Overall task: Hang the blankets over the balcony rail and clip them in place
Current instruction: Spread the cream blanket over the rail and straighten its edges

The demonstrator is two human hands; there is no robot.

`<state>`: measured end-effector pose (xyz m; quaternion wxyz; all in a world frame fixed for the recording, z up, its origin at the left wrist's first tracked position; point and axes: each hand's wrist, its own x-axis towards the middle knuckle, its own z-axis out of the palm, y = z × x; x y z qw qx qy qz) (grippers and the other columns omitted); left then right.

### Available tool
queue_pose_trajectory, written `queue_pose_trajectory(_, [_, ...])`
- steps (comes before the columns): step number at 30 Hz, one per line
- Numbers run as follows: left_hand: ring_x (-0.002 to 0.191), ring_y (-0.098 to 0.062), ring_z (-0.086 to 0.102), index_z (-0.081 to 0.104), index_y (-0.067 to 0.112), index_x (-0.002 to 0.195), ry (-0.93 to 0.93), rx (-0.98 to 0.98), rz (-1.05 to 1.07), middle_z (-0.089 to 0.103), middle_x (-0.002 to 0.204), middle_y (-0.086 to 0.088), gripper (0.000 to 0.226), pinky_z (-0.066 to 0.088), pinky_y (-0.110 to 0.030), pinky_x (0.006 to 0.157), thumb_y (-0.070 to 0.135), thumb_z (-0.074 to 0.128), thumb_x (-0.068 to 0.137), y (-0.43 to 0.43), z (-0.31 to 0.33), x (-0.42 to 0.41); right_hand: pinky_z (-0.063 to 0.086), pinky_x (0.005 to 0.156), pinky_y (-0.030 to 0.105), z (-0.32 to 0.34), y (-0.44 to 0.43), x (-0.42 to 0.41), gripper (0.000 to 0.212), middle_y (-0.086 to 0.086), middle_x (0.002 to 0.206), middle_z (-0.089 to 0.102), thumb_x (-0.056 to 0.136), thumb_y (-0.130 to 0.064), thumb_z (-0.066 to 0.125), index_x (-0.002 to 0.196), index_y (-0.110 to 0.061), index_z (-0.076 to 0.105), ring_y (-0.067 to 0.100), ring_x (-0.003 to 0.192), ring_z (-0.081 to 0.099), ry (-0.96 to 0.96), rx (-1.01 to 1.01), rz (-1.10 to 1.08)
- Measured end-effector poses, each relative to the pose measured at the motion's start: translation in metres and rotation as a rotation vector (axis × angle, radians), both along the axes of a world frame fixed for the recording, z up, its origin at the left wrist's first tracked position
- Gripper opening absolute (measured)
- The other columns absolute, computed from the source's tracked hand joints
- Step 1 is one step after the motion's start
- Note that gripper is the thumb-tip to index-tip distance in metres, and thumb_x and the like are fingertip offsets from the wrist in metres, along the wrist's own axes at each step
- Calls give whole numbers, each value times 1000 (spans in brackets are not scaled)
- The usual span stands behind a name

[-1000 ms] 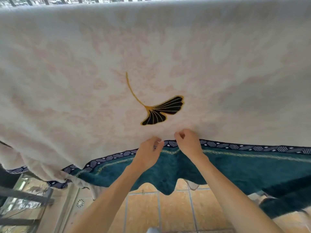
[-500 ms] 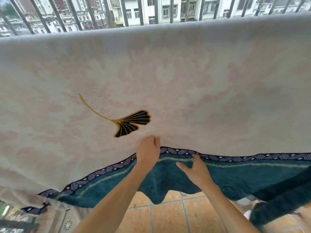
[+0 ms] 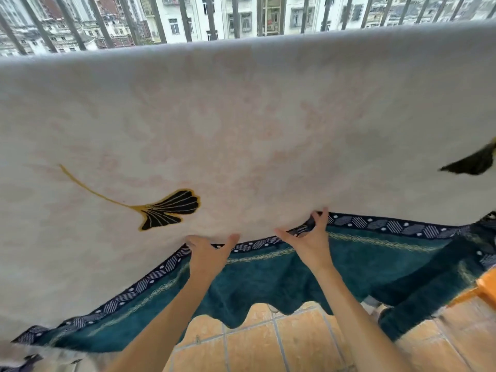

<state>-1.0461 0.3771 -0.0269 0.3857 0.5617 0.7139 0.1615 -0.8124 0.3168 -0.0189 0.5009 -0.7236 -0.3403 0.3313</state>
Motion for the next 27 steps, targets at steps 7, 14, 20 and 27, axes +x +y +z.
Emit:
queue_pose_trajectory(7, [79,-9,66,17,32,153,-316,176,-273,51,136,10,74,56,-23,68,13,56,94,13,36,39,43,67,18,29,38,-32,91,-20,107,60,78,-58,68,150,-26,22,0,73,55,-262,79,299])
queue_pose_trajectory(14, [96,-23,69,33,31,148,-472,134,-389,48,141,4,78,61,-38,71,-15,43,87,25,52,41,50,71,29,61,75,-59,40,-7,94,61,92,-54,50,97,-17,64,10,78,57,-628,160,276])
queue_pose_trajectory(20, [93,-18,66,56,26,129,-358,275,-312,62,121,-1,47,60,-37,73,1,45,91,20,46,34,44,55,28,55,71,-54,38,0,80,68,98,-35,45,81,-15,72,16,63,56,-929,193,298])
queue_pose_trajectory(27, [52,-11,54,55,20,49,166,608,-264,54,50,5,65,45,-28,54,72,40,85,-11,72,42,31,43,21,10,28,-69,26,7,58,62,80,-22,51,67,-7,68,25,44,54,-978,312,379])
